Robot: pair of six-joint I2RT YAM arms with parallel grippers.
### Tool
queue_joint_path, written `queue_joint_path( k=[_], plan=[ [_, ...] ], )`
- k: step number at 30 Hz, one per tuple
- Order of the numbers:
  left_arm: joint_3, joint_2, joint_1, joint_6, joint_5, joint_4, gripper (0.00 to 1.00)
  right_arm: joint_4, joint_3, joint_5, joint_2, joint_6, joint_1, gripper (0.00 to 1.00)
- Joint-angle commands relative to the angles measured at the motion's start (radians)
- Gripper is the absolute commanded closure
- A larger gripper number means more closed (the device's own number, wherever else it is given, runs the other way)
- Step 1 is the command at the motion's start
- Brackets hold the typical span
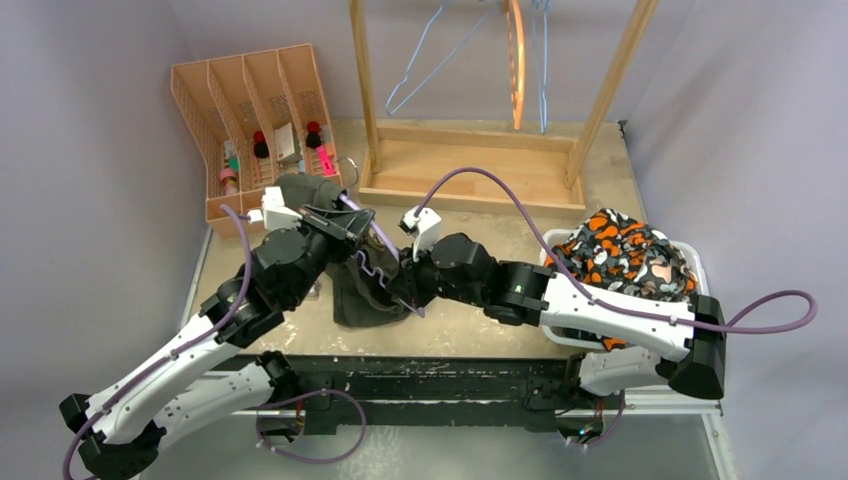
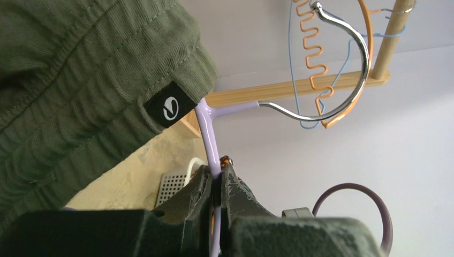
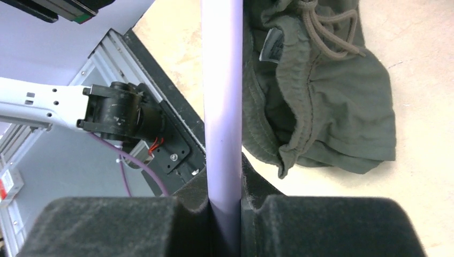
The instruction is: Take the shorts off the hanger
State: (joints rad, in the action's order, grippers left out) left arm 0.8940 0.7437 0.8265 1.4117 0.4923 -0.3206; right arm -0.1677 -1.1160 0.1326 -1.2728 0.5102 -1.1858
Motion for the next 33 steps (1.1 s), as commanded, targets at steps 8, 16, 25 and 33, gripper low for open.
queue_joint_path(
  k=[8, 16, 25, 33],
  plan=[
    [0.062, -0.023, -0.004, -0.069, 0.008, 0.034, 0.8, 0.017, 0.008, 0.074, 0.05, 0.064, -0.001, 1.0],
    [0.15, -0.05, -0.004, -0.199, 0.025, -0.245, 0.46, 0.021, 0.061, 0.111, 0.116, 0.109, 0.0, 1.0],
    [0.242, -0.051, -0.004, -0.369, 0.247, -0.529, 0.34, 0.029, 0.083, 0.093, 0.127, 0.091, 0.0, 1.0],
    [0.416, 0.193, -0.005, -0.68, 0.116, -0.565, 0.23, 0.002, 0.087, 0.097, 0.148, 0.1, 0.0, 1.0]
  ],
)
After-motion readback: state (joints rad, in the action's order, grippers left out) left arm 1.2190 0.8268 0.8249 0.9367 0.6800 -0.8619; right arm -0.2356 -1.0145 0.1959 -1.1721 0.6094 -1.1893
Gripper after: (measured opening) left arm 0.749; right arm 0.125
